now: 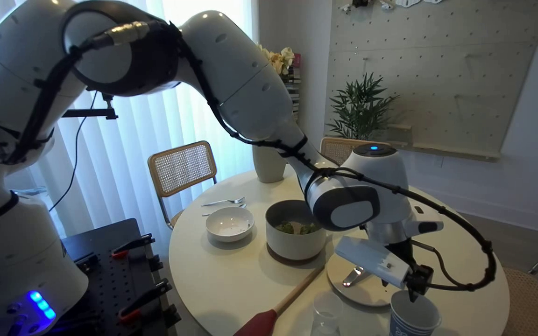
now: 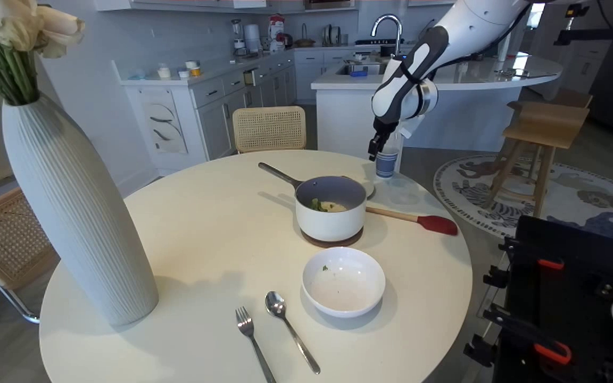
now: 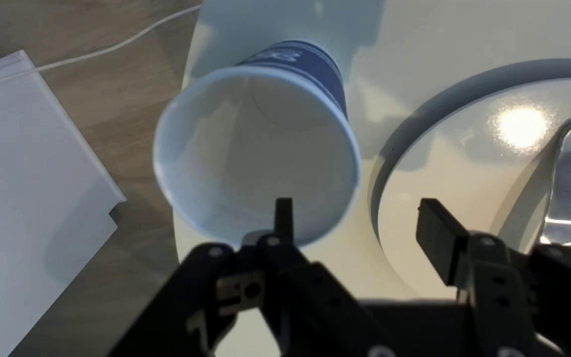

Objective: Move the blue cup to the right, move the silver fork and spoon to the left, move the blue cup to the left

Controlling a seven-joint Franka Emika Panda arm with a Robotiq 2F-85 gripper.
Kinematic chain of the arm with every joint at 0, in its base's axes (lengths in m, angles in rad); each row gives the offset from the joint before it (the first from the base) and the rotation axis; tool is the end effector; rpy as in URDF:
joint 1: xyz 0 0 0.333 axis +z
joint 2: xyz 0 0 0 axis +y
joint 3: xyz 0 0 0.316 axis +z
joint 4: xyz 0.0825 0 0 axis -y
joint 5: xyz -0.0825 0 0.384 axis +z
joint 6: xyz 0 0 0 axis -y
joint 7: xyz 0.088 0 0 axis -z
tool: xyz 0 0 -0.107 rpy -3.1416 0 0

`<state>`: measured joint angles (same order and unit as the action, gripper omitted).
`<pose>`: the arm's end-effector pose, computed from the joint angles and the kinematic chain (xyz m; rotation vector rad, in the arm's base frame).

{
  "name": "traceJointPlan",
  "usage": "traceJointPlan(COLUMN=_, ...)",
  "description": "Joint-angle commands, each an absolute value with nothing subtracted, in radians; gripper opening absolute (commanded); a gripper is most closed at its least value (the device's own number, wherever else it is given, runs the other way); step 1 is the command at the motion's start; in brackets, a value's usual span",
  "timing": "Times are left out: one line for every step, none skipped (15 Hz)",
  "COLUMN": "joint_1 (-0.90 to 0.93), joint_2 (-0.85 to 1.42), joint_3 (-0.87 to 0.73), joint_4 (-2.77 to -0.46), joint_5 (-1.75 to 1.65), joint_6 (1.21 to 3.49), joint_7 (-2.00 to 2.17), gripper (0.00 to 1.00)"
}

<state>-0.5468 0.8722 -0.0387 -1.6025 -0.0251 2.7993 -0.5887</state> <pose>0.5990 -0.3904 0.1493 2.9059 0.0641 0.3647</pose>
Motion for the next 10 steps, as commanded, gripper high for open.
traceJointPlan(joint_1=-0.550, joint_2=0.880, joint_3=-0.031, joint_4=-1.563, joint_5=-0.044, joint_6=2.766, joint_7=-0.580, gripper=0.35)
traceJointPlan(joint_1=-0.550, joint_2=0.879, joint_3=-0.031, joint_4=-1.560, joint_5=-0.044, joint_6=2.767, joint_7=-0.580, gripper=0.27)
traceJointPlan(joint_1=-0.550, joint_2=0.878, joint_3=-0.030, joint_4=-1.559, joint_5=-0.044, joint_6=2.766, joint_7=-0.581, gripper=0.20)
traceJointPlan(joint_1=-0.550, joint_2=0.877, joint_3=-0.030, joint_4=-1.558, joint_5=-0.043, joint_6=2.765, joint_7=-0.581, gripper=0.12)
traceJointPlan(joint_1=-0.551, joint_2=0.875, joint_3=-0.029, joint_4=-1.557, joint_5=-0.042, joint_6=2.763, joint_7=-0.581, gripper=0.05)
traceJointPlan(joint_1=-0.551, joint_2=0.874, joint_3=-0.031, joint_4=-1.557, joint_5=-0.042, joint_6=2.761, joint_7=-0.580, gripper=0.00)
traceJointPlan(joint_1=-0.551, joint_2=0.874, joint_3=-0.032, joint_4=-1.556, joint_5=-0.042, joint_6=2.760, joint_7=-0.580, gripper=0.00)
traceJointPlan(joint_1=-0.552, joint_2=0.873, joint_3=-0.033, joint_4=-1.556, joint_5=-0.042, joint_6=2.756, joint_7=-0.578, gripper=0.00)
traceJointPlan(joint_1=-0.555, joint_2=0.871, joint_3=-0.033, joint_4=-1.556, joint_5=-0.041, joint_6=2.753, joint_7=-0.579, gripper=0.00)
traceJointPlan(joint_1=-0.558, joint_2=0.869, joint_3=-0.030, joint_4=-1.555, joint_5=-0.039, joint_6=2.749, joint_7=-0.580, gripper=0.01)
